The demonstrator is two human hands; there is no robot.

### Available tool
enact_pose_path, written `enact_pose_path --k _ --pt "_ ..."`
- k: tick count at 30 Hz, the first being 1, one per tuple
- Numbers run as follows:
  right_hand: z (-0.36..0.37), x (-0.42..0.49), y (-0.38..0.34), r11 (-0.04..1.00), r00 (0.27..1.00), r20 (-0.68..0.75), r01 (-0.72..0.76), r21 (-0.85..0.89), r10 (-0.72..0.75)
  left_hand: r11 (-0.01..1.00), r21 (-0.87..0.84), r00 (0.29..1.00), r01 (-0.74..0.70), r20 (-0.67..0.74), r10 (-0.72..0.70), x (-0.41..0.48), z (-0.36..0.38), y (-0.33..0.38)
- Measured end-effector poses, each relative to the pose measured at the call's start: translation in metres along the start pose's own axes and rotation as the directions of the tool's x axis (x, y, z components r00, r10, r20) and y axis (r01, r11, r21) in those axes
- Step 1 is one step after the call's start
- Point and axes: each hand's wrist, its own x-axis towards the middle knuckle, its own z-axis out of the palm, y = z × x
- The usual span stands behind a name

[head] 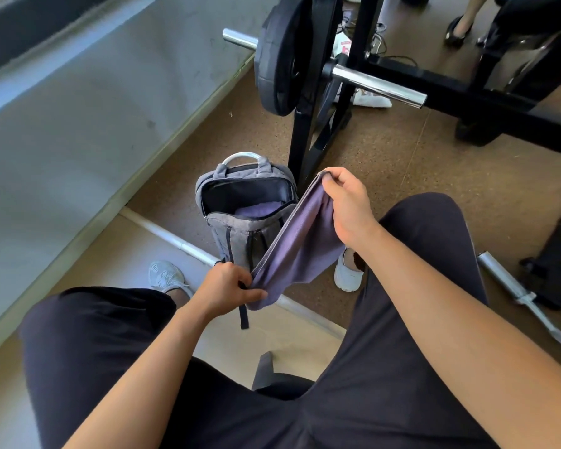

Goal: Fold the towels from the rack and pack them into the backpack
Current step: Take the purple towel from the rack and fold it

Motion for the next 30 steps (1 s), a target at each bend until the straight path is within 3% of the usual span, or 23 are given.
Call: enact_pose_path --k 7,11,15,18,21,26,30 --pt "-0.010 0.009 -0.003 0.997 0.985 -0.158 -0.077 -0.002 0.076 0.994 -0.102 0.998 0.038 -0.042 -0.043 -0.005 -0.011 0.003" --pt "-0.017 0.013 -0.001 0.990 0.959 -0.245 -0.139 0.025 0.141 0.977 -0.205 0.987 0.059 -0.135 -0.087 -0.007 -0.016 -0.002" --pt "-0.015 0.015 0.001 0.982 0.935 -0.305 -0.190 0.006 0.183 0.919 -0.391 0.957 0.056 -0.242 -0.161 -0.011 -0.019 -0.004" --pt "-0.014 0.017 0.001 0.977 0.916 -0.345 -0.211 0.026 0.206 0.828 -0.558 0.950 0.061 -0.223 -0.221 -0.013 -0.024 -0.005" --pt "-0.013 0.018 0.003 0.976 0.911 -0.359 -0.219 -0.007 0.202 0.780 -0.621 0.942 0.075 -0.212 -0.260 -0.014 -0.025 -0.008" --pt "-0.013 0.016 0.005 0.970 0.932 -0.324 -0.210 -0.119 0.162 0.708 -0.703 0.870 0.071 -0.303 -0.388 -0.013 -0.026 -0.010" --pt "-0.013 0.015 0.005 0.965 0.943 -0.328 -0.136 -0.226 0.056 0.645 -0.760 0.766 -0.072 -0.457 -0.452 -0.015 -0.032 -0.003"
